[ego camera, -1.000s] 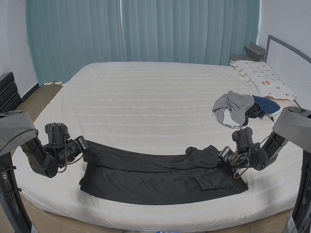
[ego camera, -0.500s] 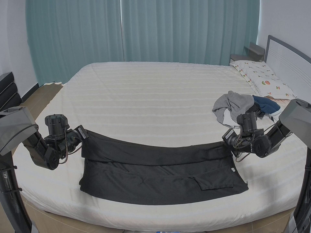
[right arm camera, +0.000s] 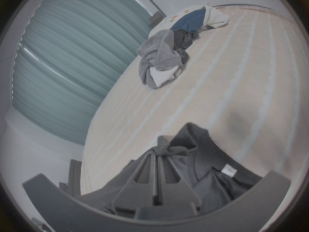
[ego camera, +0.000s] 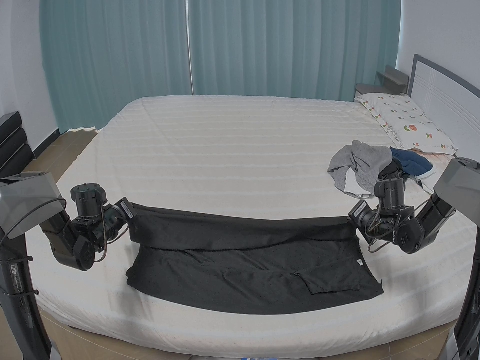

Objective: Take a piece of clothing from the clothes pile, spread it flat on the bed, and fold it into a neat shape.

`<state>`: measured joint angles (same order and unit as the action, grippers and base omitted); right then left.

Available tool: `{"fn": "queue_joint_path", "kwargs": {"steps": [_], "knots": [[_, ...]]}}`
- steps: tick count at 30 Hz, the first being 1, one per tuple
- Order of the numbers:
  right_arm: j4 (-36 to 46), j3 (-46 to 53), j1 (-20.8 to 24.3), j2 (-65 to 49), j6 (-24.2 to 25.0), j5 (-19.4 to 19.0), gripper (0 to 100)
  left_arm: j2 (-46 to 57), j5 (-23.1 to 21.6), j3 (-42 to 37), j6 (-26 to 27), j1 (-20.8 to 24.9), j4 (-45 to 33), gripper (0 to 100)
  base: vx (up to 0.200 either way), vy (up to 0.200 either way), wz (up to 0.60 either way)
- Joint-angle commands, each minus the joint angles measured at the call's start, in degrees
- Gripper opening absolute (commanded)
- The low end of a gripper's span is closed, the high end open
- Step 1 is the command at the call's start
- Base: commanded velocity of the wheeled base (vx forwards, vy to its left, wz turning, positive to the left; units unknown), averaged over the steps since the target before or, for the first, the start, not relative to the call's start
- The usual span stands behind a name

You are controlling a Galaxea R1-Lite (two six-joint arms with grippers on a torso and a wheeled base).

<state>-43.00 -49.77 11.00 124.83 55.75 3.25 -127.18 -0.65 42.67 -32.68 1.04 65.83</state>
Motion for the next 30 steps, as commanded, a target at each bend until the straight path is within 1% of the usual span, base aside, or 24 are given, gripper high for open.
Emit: {"fn": "queue_joint_path", "kwargs": {"steps": [1,2,6,9,14,20,21,23,24,27,30], "knots": [[-5.3,9.1,0.0,-0.6,-3.7,-1.6,0,-1.2,-0.3,-7.3,4.8,-0.2,3.3,0,0.0,0.0,0.0],[-5.8,10.4,0.1,-0.7,-4.7,-1.8,0,-1.1,-0.5,-8.3,6.6,-0.2,3.3,0,0.0,0.0,0.0],[-6.4,13.7,0.5,-1.2,-6.0,-2.4,0,-1.1,-1.0,-11.2,10.3,-0.2,3.3,0,0.0,0.0,0.0],[-6.4,15.2,1.0,-0.9,-6.2,-3.0,0,-1.1,-1.1,-12.9,11.4,0.2,3.3,0,0.0,0.0,0.0],[-6.4,16.7,1.7,-0.2,-8.5,-3.2,0,-1.7,-1.2,-14.6,11.8,0.5,3.3,0,0.0,0.0,0.0],[-6.3,16.7,1.8,0.9,-9.0,-3.2,0,-1.8,-1.2,-16.6,12.1,0.5,3.3,0,0.0,0.0,0.0],[-6.3,16.7,1.8,1.3,-9.1,-3.2,0,-1.8,-1.2,-16.9,12.1,0.5,3.3,100,0.0,0.0,0.0],[-6.3,16.7,1.9,1.6,-9.1,-3.2,0,-1.6,-1.1,-17.6,12.1,0.5,3.3,100,0.0,0.0,0.0],[-6.3,16.7,1.9,1.6,-9.1,-3.1,100,-1.5,-1.1,-17.9,12.1,0.5,3.3,100,0.0,0.0,0.0],[-6.3,16.7,1.7,0.8,-9.0,-3.2,100,-1.2,-1.1,-19.2,12.2,0.5,3.3,100,0.0,0.0,0.0],[-5.8,16.0,0.3,-2.9,-8.6,-3.3,100,0.6,-1.1,-20.7,12.5,0.4,3.3,100,0.0,0.0,0.0]]}}
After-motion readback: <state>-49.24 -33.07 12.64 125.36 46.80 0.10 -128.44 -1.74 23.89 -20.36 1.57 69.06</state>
